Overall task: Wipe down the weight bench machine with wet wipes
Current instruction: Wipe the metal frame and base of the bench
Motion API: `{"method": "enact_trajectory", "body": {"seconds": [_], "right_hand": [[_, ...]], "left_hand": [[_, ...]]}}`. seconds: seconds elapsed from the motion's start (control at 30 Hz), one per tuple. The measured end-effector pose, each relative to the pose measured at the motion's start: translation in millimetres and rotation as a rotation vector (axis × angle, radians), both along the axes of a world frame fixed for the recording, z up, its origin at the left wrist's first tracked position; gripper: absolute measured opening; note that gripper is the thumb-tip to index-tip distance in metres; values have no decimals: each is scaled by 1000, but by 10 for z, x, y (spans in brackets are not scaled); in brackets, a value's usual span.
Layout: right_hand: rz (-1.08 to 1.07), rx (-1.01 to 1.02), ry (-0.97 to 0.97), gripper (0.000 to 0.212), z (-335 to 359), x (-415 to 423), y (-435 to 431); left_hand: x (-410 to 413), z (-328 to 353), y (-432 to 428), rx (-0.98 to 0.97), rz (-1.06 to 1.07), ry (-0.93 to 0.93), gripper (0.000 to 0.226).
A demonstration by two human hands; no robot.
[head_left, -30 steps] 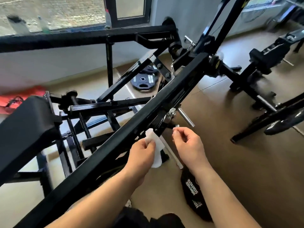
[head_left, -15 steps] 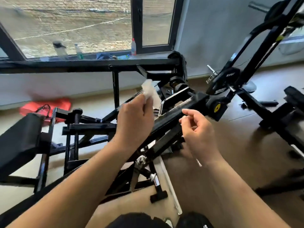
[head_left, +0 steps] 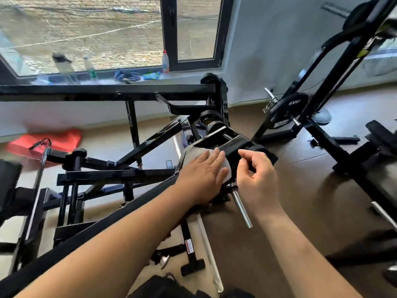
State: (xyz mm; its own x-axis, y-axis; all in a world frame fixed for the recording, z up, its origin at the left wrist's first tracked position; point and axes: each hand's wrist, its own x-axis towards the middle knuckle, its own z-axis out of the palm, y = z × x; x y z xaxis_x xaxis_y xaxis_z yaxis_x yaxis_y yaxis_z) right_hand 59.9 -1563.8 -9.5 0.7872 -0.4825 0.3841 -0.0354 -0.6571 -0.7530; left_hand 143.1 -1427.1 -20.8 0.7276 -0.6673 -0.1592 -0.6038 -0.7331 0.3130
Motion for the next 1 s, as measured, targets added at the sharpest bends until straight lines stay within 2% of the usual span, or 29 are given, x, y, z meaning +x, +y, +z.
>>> {"method": "enact_trajectory", "body": {"seconds": [0.1,0.2,0.3,0.5,0.57,0.67,0.73,0.9,1.0], "right_hand": [[-44,-221,47,28,-63,140,-187],[-86,-297,159,34,-172,267,-344],[-145,-373,66,29,-253,348,-413],[-159,-354,19,20,-131,409,-510],[-172,-355,55,24,-104,459,-552],[-200,-348,70,43,-65,575,-651],[-162,-252,91,53,-25,664,-766],[45,277,143,58,180,703,-1071],[82,394,162,61,188,923,-1351]], "left_hand": [[53,-63,64,-7,-105,-35,64],[11,-129,226,-31,-143,-63,64],[147,-112,177,-78,-152,-67,62],[372,-157,-137,-183,-147,29,58],[379,-172,-91,-230,-154,60,56],[346,-178,-53,-223,-166,39,57],[380,-162,-140,-194,-174,29,58],[624,-104,-641,-192,-205,56,59],[764,-62,-901,-216,-208,130,56]]}}
